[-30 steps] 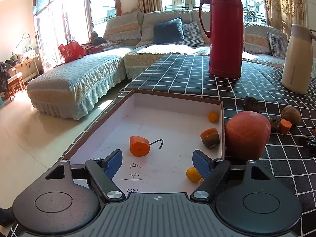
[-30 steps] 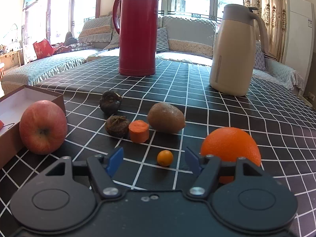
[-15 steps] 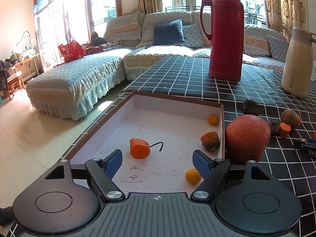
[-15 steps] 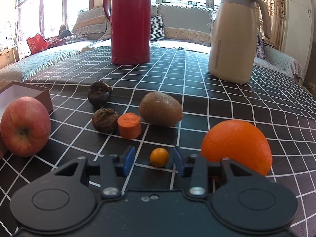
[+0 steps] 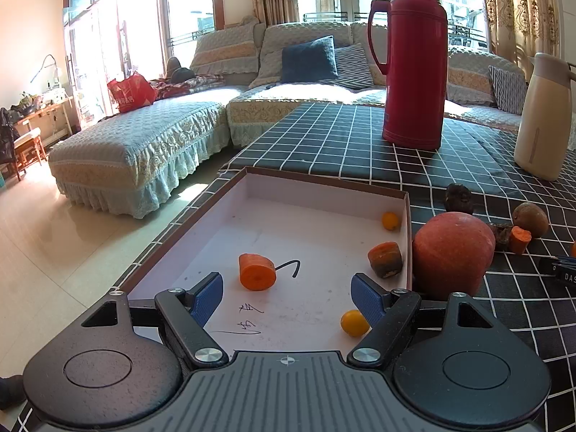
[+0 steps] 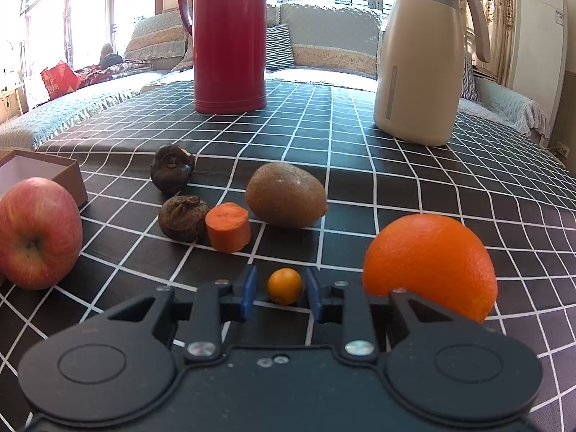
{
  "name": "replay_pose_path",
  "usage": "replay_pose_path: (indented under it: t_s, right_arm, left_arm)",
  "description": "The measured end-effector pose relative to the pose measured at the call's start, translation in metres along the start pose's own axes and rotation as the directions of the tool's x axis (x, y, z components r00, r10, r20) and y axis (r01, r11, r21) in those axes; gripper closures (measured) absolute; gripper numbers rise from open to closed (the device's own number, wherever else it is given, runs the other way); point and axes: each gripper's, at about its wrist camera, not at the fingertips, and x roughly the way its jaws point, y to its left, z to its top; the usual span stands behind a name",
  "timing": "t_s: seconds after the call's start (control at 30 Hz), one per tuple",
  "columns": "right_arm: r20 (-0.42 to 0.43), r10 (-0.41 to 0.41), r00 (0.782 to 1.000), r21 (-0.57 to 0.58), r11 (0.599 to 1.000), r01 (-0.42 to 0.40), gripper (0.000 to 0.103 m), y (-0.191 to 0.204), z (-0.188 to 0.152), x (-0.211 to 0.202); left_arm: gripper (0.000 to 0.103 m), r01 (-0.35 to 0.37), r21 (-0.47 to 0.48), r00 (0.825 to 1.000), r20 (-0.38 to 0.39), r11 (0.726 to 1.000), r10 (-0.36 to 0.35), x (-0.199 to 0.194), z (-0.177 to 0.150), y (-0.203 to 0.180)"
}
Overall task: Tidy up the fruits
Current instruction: 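Close the right tool on the kumquat and lift it toward the box, then open the right tool over the white box to drop the kumquat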
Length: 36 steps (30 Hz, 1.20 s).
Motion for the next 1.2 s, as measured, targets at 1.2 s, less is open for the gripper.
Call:
replay_pose_path:
  t_s: [1.2]
  right_arm:
    - [0.026, 0.392, 0.92, -0.236, 0.896, -0.375, 0.084, 0.196, 0.03, -0.057]
  left_arm:
    - [0.025, -0.089, -0.132, 0.996, -0.035, 0.987, 0.085, 0.016, 0.005, 0.066]
